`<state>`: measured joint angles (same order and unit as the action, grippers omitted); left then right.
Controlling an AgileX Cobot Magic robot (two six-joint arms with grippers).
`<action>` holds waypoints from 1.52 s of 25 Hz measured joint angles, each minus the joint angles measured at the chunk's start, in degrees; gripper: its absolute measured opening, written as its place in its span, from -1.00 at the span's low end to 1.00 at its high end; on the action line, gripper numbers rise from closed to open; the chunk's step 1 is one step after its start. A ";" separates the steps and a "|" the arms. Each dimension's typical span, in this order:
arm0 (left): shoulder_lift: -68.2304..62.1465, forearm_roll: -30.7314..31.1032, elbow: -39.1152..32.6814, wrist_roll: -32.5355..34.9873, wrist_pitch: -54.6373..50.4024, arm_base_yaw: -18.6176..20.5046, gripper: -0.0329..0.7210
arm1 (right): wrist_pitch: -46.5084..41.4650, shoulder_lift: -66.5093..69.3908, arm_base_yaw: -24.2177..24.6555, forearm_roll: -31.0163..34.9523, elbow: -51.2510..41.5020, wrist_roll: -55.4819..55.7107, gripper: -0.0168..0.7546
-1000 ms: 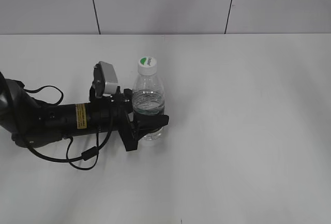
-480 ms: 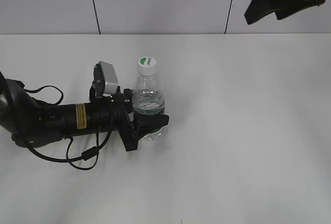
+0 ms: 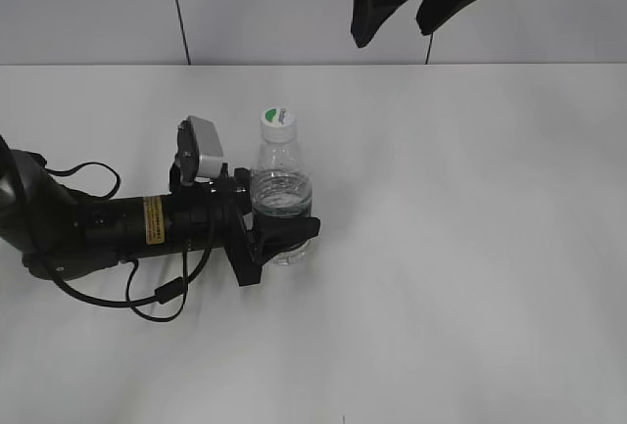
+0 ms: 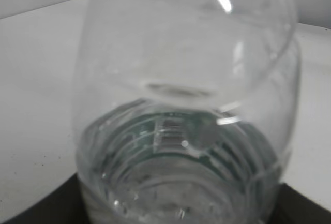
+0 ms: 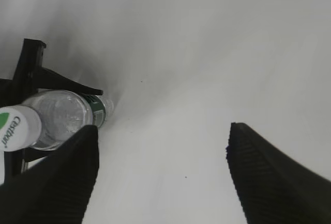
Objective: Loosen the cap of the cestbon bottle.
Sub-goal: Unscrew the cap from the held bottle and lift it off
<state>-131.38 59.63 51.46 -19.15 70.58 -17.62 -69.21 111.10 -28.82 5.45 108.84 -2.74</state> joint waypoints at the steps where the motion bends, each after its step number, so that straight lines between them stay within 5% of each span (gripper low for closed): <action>1: 0.00 0.00 0.00 0.00 0.00 0.00 0.17 | -0.05 0.45 -0.35 0.58 0.28 0.57 0.57; 23: -0.11 -1.76 0.00 0.00 -0.08 0.00 0.17 | -0.60 6.08 -9.77 6.81 1.33 7.35 0.57; 38: -0.77 -2.98 0.00 4.76 0.50 -0.06 0.17 | -0.60 8.18 -10.22 5.84 1.33 7.35 0.57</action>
<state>-132.15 56.65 51.46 -14.38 71.07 -17.68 -69.81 119.29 -39.04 11.30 110.18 4.61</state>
